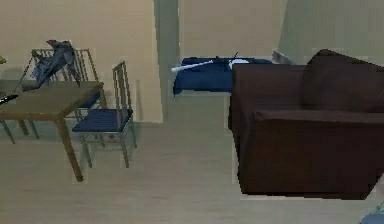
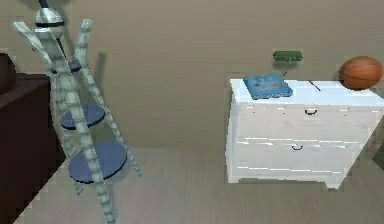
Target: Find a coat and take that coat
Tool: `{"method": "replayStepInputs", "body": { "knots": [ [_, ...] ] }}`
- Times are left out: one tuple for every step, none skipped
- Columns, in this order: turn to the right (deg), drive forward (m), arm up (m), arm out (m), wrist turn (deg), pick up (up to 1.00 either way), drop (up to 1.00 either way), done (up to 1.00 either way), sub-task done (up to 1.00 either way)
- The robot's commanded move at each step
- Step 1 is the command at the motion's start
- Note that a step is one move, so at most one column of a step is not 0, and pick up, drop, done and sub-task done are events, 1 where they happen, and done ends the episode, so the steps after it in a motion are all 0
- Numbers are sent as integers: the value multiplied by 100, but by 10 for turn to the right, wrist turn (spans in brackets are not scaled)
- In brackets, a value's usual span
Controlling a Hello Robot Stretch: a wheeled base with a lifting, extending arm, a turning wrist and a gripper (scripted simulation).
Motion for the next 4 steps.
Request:
{"method": "replayStepInputs", "body": {
  "knots": [
    [0,100,0,0,0,0,0,0,0],
    [240,0,0,0,0,0,0,0,0],
    [0,10,0,0,0,0,0,0,0],
    [-180,0,0,0,0,0,0,0,0]
  ]
}}
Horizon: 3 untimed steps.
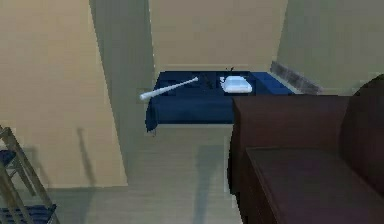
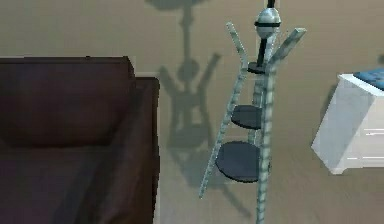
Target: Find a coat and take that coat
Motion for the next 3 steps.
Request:
{"method": "replayStepInputs", "body": {
  "knots": [
    [0,100,0,0,0,0,0,0,0],
    [-30,0,0,0,0,0,0,0,0],
    [0,60,0,0,0,0,0,0,0]
  ]
}}
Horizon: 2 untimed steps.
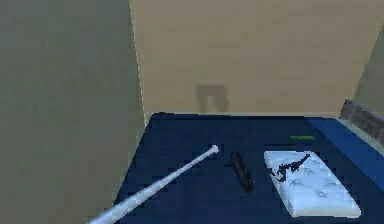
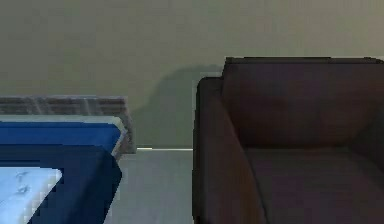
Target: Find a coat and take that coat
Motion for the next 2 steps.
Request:
{"method": "replayStepInputs", "body": {
  "knots": [
    [-450,0,0,0,0,0,0,0,0],
    [-390,0,0,0,0,0,0,0,0]
  ]
}}
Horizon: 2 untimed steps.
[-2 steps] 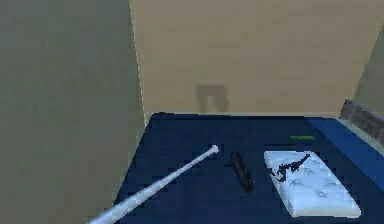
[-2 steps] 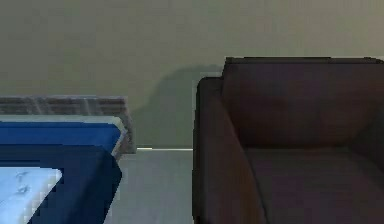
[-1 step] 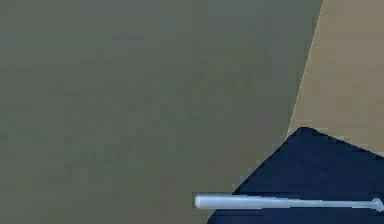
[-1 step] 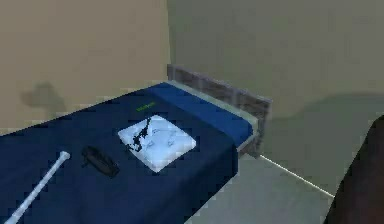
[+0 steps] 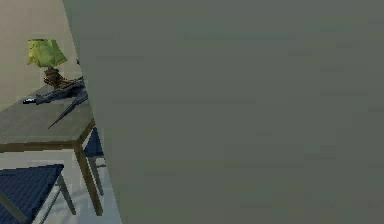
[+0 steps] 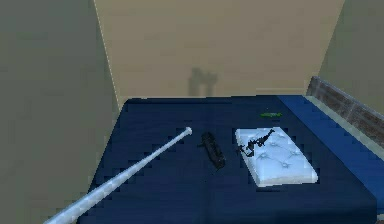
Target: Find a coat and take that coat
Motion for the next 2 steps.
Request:
{"method": "replayStepInputs", "body": {
  "knots": [
    [0,0,50,0,0,0,0,0,0],
    [0,0,12,0,0,0,0,0,0]
  ]
}}
